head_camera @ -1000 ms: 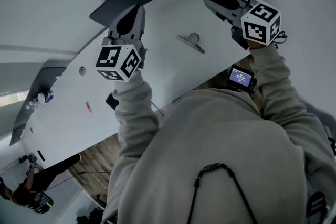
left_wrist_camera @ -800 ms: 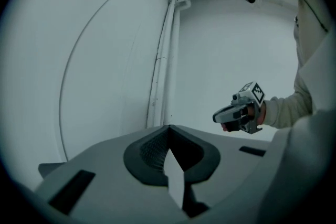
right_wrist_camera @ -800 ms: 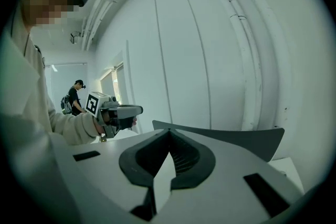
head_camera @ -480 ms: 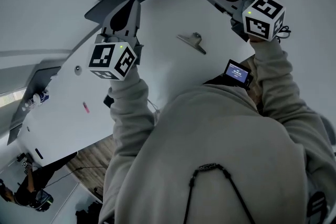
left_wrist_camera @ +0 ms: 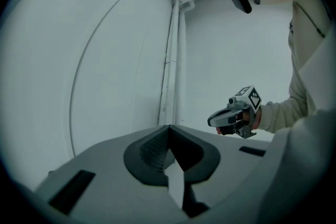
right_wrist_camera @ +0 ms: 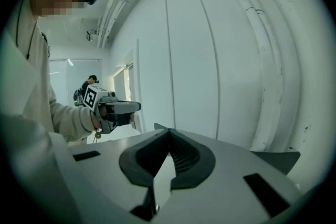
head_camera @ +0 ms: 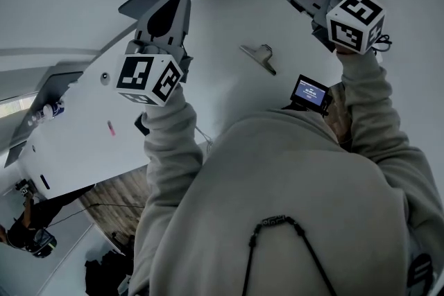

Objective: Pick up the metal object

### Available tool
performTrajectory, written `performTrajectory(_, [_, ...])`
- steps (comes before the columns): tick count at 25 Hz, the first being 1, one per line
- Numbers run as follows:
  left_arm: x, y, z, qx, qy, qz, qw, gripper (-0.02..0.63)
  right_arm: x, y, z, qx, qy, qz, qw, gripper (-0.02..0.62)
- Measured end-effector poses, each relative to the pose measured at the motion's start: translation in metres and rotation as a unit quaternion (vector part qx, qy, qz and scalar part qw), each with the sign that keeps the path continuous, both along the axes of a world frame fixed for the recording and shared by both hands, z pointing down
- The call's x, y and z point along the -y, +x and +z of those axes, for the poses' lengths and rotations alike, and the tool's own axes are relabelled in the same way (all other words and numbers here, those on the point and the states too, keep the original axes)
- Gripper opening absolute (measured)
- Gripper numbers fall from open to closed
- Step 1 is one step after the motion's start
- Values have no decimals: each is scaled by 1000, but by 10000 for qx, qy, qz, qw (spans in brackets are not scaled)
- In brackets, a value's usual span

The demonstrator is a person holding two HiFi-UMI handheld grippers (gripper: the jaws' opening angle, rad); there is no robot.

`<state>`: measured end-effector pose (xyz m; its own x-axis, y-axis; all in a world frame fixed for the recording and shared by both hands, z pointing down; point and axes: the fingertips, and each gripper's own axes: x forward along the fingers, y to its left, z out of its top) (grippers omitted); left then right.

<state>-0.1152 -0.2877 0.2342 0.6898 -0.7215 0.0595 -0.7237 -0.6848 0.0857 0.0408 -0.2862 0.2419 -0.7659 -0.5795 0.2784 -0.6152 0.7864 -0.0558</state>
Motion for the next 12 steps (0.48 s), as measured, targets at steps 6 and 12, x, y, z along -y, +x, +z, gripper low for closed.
performTrajectory(6, [0, 5, -1, -31, -71, -16, 10000, 5, -1, -7, -4, 282, -7, -283, 9992, 20])
performTrajectory(12, [3, 4, 21, -68, -392, -113, 9991, 5, 5, 2, 13, 293, -130, -112, 9994, 20])
